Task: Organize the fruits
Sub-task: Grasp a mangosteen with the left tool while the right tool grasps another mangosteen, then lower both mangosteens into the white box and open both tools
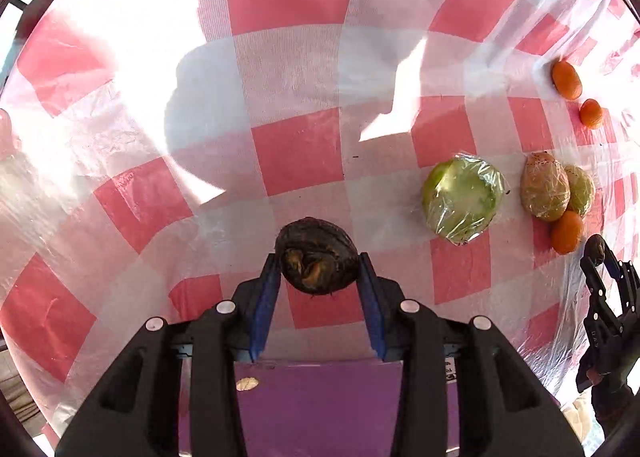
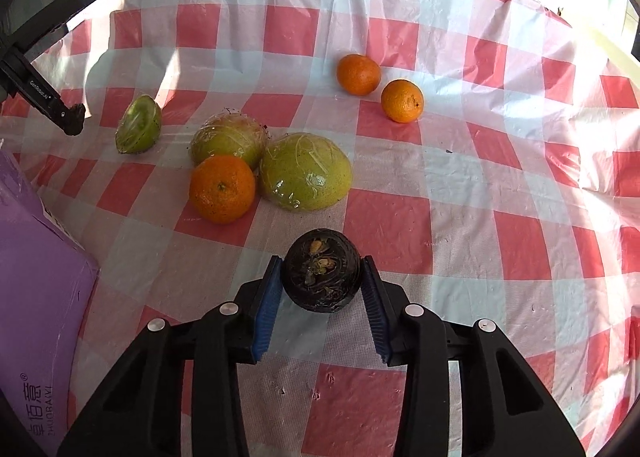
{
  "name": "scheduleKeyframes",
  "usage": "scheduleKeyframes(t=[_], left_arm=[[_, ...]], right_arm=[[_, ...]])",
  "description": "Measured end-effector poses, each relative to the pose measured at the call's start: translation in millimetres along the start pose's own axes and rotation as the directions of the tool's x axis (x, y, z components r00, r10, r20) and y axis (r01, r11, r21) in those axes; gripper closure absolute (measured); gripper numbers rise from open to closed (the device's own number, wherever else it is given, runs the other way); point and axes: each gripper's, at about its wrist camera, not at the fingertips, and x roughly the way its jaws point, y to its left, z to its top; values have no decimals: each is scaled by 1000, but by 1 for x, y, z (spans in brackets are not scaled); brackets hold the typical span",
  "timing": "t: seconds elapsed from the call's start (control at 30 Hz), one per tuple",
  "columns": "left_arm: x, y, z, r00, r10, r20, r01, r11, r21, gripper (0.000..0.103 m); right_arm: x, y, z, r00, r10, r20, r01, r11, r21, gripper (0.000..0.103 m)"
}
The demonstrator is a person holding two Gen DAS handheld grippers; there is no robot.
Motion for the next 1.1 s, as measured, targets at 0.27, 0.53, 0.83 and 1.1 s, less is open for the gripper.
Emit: scheduleKeyframes(t=[0.27,0.53,0.83,1.1], left_arm=[[-80,-9,-43,946,-100,307,138,985,-104,64],[-109,-24,-118,907,-99,410,158,981,-113,64],[-96,-4,-202,919,-102,381,144,986,-83,64],[-84,14,-248,929,-90,358,128,988,-85,64]], right_arm=[[-35,-3,-15,1000,1,-13,1,992,123,64],[-83,16,-27,1000,-9,23,5,985,172,64],[-135,88,-22,993,61,102,-70,993,92,64],[-172,162,-18,975,153,163,-144,987,-67,64]])
